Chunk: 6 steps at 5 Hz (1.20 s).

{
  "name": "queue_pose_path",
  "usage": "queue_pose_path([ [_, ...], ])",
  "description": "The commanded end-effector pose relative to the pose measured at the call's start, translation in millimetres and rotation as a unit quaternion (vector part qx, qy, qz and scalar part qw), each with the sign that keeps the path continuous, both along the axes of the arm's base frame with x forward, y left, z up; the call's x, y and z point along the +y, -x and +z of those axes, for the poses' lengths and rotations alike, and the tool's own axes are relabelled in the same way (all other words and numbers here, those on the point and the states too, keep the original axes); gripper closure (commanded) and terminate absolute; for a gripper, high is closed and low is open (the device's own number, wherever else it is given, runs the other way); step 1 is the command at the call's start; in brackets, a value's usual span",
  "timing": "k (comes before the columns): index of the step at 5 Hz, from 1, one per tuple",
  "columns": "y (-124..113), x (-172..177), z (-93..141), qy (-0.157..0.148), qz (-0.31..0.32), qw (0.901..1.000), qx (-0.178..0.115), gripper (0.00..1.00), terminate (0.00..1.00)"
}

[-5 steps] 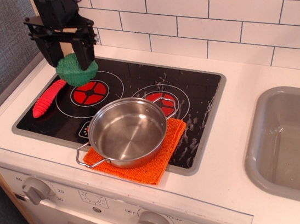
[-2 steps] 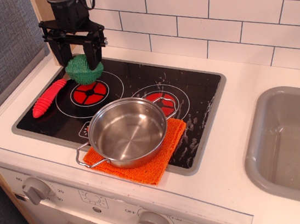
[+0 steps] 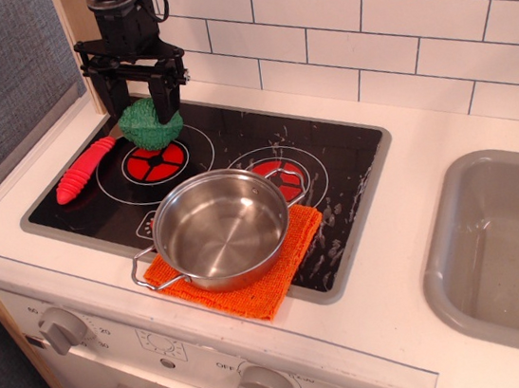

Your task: Move the broccoli to the right of the fork.

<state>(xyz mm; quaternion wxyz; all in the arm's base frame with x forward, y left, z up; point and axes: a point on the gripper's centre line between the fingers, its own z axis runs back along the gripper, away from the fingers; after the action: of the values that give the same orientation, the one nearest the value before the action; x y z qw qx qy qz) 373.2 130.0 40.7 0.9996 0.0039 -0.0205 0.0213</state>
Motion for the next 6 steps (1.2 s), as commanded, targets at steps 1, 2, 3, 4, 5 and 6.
queue_pose_path([
  [1,0.5,-2.8,27.4,-0.007,-0.01,0.9996,-0.024,0.0,0.0],
  [2,4.9,-9.9,66.8,-0.015,-0.019,0.9982,-0.054,0.0,0.0],
  [3,17.3,-22.2,105.3,-0.022,-0.041,0.996,-0.076,0.0,0.0],
  [4,35.9,-34.1,112.3,-0.012,-0.069,0.9949,-0.073,0.0,0.0],
  [5,48.7,-39.7,108.0,-0.019,-0.087,0.9942,-0.061,0.0,0.0],
  [6,59.3,-39.9,105.7,-0.025,-0.069,0.995,-0.068,0.0,0.0],
])
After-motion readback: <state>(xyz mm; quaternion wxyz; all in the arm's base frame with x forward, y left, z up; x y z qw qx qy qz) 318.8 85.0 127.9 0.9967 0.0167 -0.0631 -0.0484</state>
